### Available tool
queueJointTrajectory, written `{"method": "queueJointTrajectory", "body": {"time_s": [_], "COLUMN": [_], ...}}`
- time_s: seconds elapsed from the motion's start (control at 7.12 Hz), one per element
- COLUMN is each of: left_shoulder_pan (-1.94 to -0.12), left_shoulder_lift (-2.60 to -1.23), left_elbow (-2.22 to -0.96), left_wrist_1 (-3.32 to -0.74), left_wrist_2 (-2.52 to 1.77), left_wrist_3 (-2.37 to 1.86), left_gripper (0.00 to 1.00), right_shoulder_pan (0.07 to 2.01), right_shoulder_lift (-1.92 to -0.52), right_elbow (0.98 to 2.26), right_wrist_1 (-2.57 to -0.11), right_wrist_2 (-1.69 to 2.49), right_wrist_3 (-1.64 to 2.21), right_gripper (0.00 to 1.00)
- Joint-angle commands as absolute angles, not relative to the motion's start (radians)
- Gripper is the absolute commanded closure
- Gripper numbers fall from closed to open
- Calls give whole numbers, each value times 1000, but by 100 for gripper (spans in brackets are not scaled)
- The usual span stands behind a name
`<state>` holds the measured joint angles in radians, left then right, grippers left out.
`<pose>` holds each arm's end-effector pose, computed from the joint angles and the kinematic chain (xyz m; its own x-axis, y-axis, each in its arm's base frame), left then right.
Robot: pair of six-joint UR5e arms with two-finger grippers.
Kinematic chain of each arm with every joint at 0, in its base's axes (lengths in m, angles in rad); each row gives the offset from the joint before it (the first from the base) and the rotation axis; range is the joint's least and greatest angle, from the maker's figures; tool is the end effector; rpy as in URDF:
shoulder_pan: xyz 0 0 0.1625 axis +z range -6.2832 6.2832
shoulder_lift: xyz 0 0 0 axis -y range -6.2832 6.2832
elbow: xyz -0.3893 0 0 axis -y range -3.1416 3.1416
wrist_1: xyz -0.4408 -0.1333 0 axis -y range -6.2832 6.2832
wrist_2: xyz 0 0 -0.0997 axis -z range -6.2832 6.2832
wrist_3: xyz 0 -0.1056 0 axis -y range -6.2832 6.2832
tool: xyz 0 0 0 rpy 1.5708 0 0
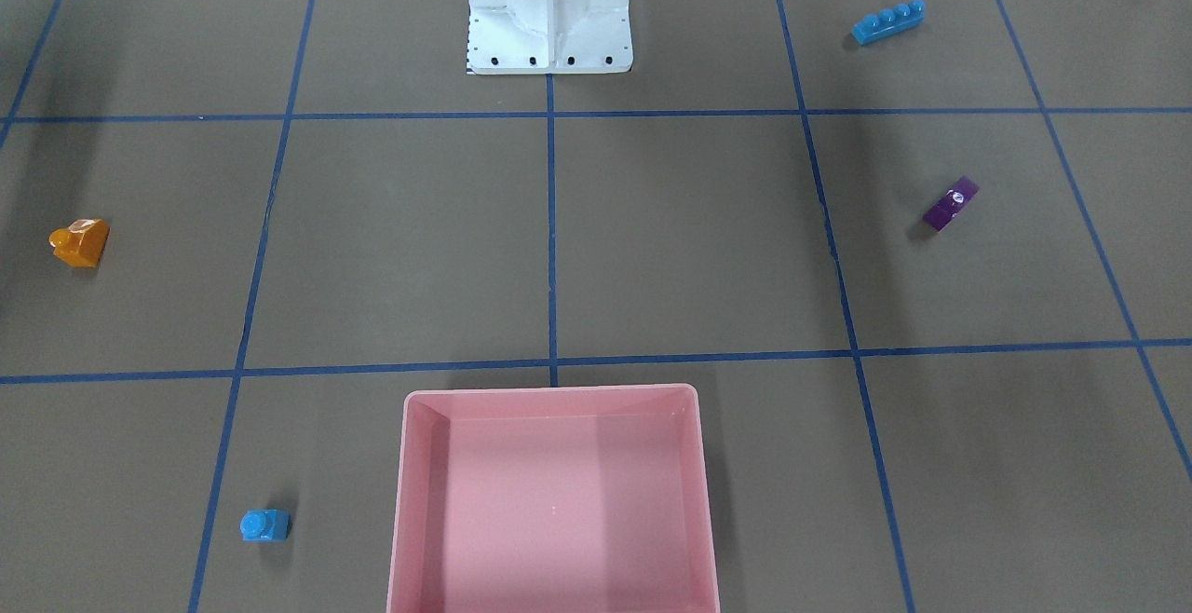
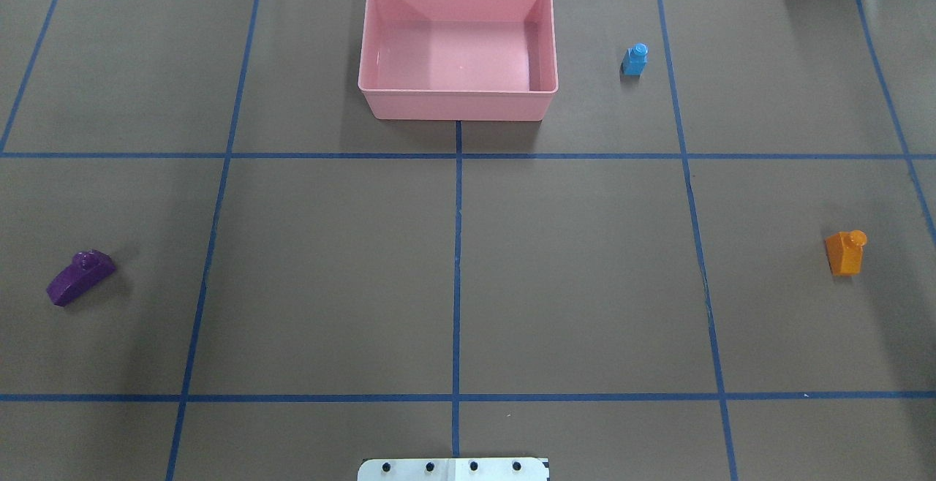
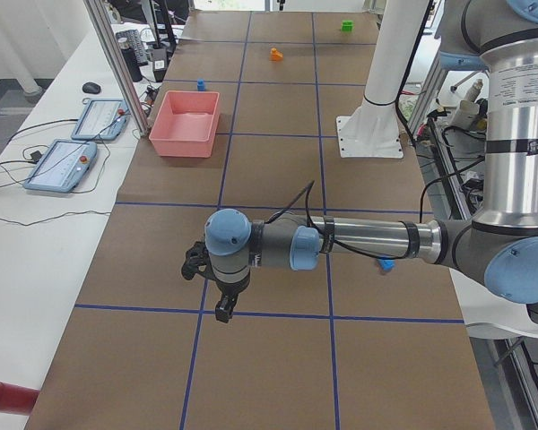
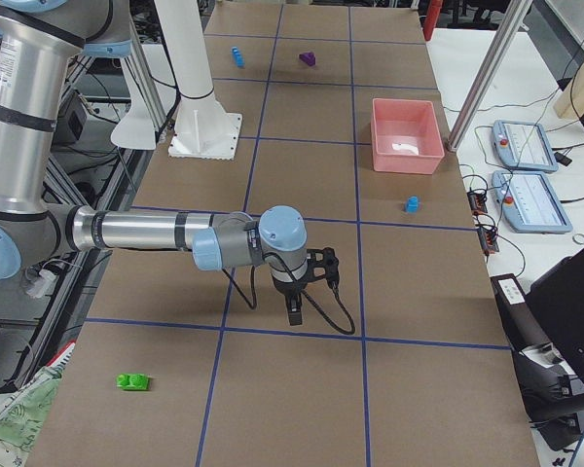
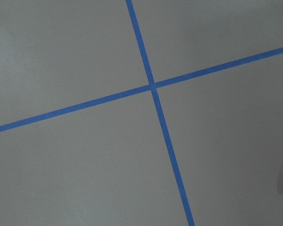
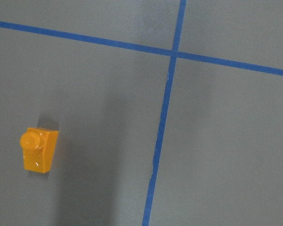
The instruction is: Put all blocks into box
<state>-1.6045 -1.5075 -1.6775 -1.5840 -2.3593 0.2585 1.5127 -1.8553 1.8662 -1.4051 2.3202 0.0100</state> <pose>-0.0759 -0.5172 0.6006 0.6910 0.2709 -0.6702 -0.1479 0.9605 0.2357 0.0355 -0.4461 0.5899 0.7244 -0.1521 0.6723 0.0499 0.9844 0.1690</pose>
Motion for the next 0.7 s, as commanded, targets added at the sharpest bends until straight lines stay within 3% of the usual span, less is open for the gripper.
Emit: {"method": "queueJointTrajectory", "body": {"time_s": [0.0, 0.56], "left_shoulder_pan": [-1605, -1605], "left_shoulder_lift": [-1482, -1482], "left_elbow": [-1675, -1666], "left_wrist_1": [-1654, -1681], "left_wrist_2": [-2355, -2359], "left_wrist_3": [256, 259], "left_gripper": [0, 0], "right_shoulder_pan": [1500, 1386], "right_shoulder_lift": [-1855, -1752], "right_elbow": [1862, 1864], "right_wrist_1": [-1397, -1382], "right_wrist_2": [2319, 2316], "right_wrist_3": [12, 241], "right_gripper": [0, 0]}}
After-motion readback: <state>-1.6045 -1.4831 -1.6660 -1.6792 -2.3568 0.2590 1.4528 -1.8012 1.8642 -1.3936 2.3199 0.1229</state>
